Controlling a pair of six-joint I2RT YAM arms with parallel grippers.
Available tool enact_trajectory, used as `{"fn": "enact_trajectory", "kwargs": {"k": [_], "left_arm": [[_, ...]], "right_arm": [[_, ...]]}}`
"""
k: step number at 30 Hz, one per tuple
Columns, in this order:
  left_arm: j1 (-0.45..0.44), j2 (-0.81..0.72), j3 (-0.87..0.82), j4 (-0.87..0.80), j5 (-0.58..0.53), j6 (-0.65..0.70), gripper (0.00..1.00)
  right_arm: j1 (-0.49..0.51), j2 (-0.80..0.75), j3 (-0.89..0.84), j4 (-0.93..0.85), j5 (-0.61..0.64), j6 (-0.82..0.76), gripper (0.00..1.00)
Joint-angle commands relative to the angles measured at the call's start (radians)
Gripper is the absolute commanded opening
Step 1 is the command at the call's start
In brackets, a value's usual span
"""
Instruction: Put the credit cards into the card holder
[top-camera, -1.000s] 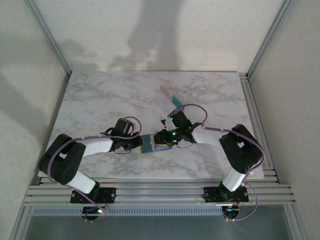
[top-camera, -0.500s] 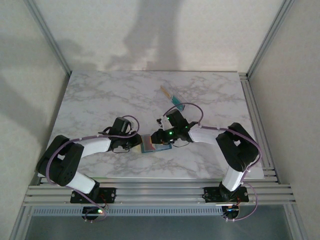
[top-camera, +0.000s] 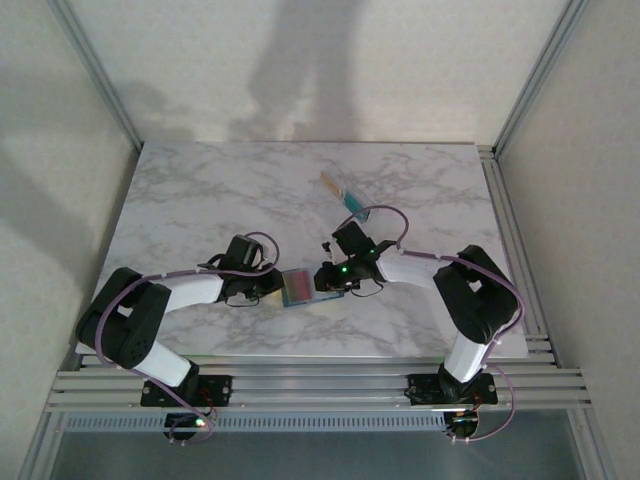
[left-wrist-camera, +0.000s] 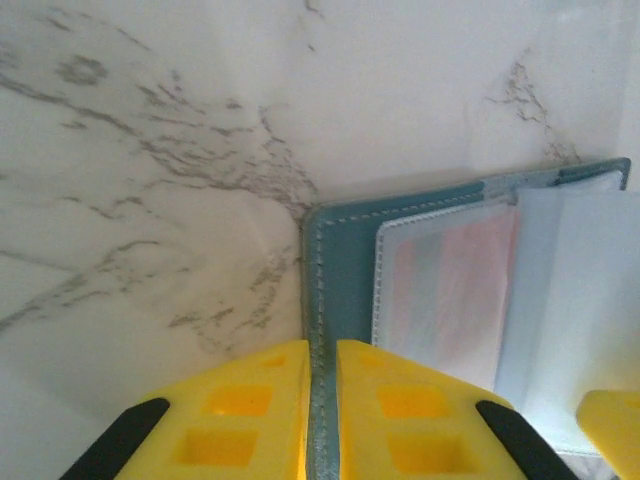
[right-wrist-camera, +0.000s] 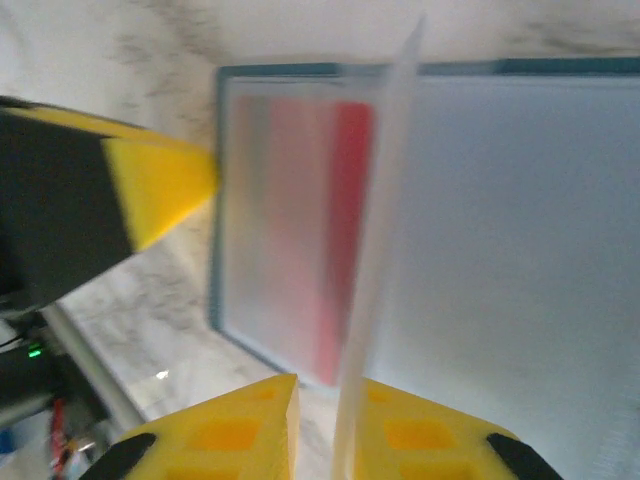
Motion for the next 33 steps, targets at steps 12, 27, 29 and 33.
{"fn": "enact_trajectory", "kwargs": {"k": [12, 27, 29, 33], "left_arm": [[0.012, -0.122, 0.107, -0.183, -0.181, 0.046, 0.19], [0.031, -0.264, 0.182, -0.301, -0.320, 0.067, 0.51], [0.032, -0.280, 0.159, -0.286, -0.320, 0.066, 0.53], [0.037, -0.279, 0.161, -0.308, -0.317, 0.072, 0.54]], "right_arm": [[-0.006, -0.124, 0.106, -0.323, 0.417, -0.095, 0.47], [-0.355, 0.007, 0.516, -0.378, 0.255, -0.329, 0.66], [-0.400, 0.053, 0.562, -0.376, 0.210, -0.341, 0.65], [-0.470, 0.145, 0.635, -0.384, 0.092, -0.359, 0.53]]}}
